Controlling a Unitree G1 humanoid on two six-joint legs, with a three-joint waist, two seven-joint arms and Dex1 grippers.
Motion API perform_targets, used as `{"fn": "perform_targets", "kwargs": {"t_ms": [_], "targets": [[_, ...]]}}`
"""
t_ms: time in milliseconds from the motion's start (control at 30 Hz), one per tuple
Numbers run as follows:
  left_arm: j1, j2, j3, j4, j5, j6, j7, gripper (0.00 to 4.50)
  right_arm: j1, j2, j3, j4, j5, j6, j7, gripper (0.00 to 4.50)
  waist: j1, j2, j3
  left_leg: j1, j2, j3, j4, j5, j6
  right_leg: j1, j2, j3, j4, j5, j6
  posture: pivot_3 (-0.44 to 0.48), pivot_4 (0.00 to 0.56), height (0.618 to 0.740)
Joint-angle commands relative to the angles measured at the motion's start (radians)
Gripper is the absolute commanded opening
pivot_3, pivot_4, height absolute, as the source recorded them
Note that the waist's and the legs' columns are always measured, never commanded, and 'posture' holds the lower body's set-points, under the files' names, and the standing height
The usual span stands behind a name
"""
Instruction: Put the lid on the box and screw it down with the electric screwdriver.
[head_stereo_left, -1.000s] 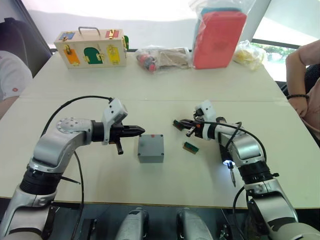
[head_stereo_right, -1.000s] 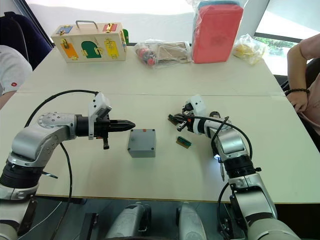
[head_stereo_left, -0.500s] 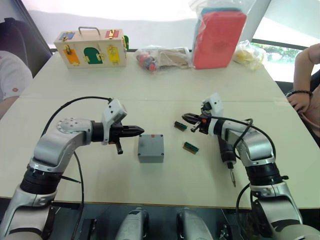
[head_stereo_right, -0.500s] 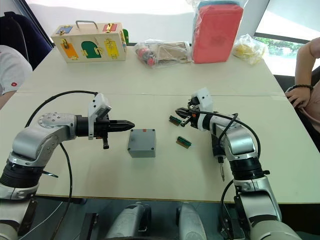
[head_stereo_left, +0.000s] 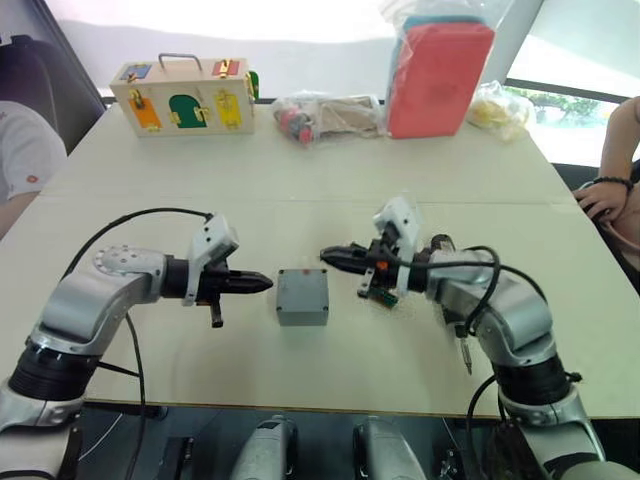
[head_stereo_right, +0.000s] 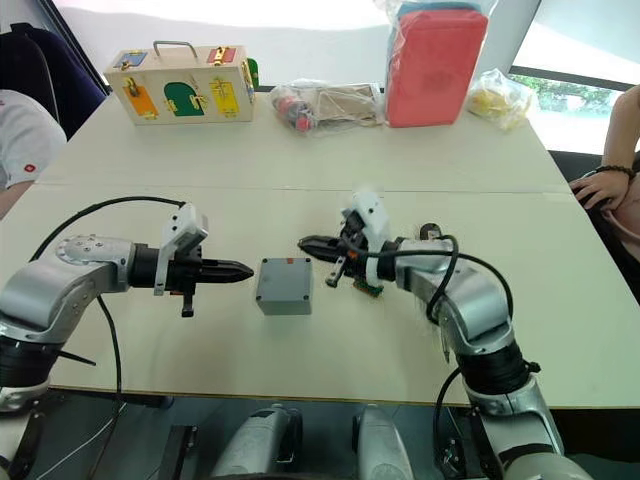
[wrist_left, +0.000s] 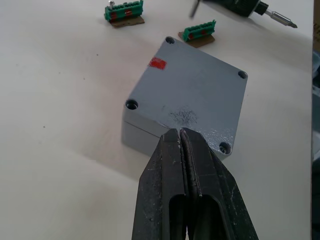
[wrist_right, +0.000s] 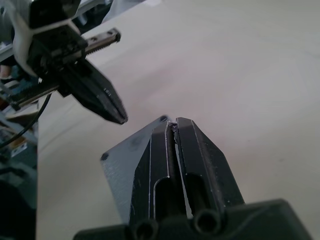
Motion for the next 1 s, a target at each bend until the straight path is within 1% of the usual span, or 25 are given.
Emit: {"fn": "perform_targets", "kwargs": {"t_ms": [33, 167, 333, 600, 967, 1000], "targets": [[-0.006, 0.003, 0.025, -0.036, -0.017, 0.002, 0.011, 0.00, -0.007, -0.002, 0.004, -0.008, -0.007, -0.037, -0.009, 0.03, -0.001, 0.000, 0.000, 0.000, 0.000, 0.000, 0.000, 0.000, 0.000, 0.000, 0.000, 0.000, 0.000, 0.000, 0.000, 0.000, 0.150, 0.738], [-0.005, 0.000, 0.026, -0.037, -0.022, 0.002, 0.023, 0.00, 0.000, -0.016, 0.025, 0.046, -0.048, -0.091, -0.008, 0.03, -0.002, 0.000, 0.000, 0.000, 0.000, 0.000, 0.000, 0.000, 0.000, 0.000, 0.000, 0.000, 0.000, 0.000, 0.000, 0.000, 0.150, 0.738], [-0.005, -0.001, 0.025, -0.036, -0.023, -0.001, 0.030, 0.00, -0.006, -0.024, 0.021, 0.087, -0.064, -0.120, -0.006, 0.03, -0.003, 0.000, 0.000, 0.000, 0.000, 0.000, 0.000, 0.000, -0.001, 0.000, 0.000, 0.000, 0.000, 0.000, 0.000, 0.000, 0.150, 0.738], [-0.011, -0.009, 0.013, -0.026, -0.017, -0.013, 0.038, 0.00, 0.000, -0.043, 0.017, 0.106, -0.074, -0.139, -0.002, 0.03, -0.002, 0.000, 0.000, 0.000, 0.000, 0.000, 0.000, 0.000, -0.001, 0.000, 0.000, 0.000, 0.000, 0.000, 0.000, 0.000, 0.150, 0.738], [-0.011, -0.014, 0.010, -0.025, -0.012, -0.020, 0.040, 0.00, 0.016, -0.038, 0.032, 0.120, -0.086, -0.149, 0.001, 0.03, -0.002, 0.000, 0.000, 0.000, 0.000, 0.000, 0.000, 0.000, 0.000, 0.000, 0.000, 0.000, 0.000, 0.000, 0.000, 0.000, 0.150, 0.738], [-0.012, -0.014, 0.010, -0.023, -0.012, -0.021, 0.040, 0.00, 0.015, -0.037, 0.033, 0.122, -0.088, -0.149, 0.001, 0.29, -0.002, 0.000, 0.000, 0.000, 0.000, 0.000, 0.000, 0.000, 0.000, 0.000, 0.000, 0.000, 0.000, 0.000, 0.000, 0.000, 0.150, 0.738]]}}
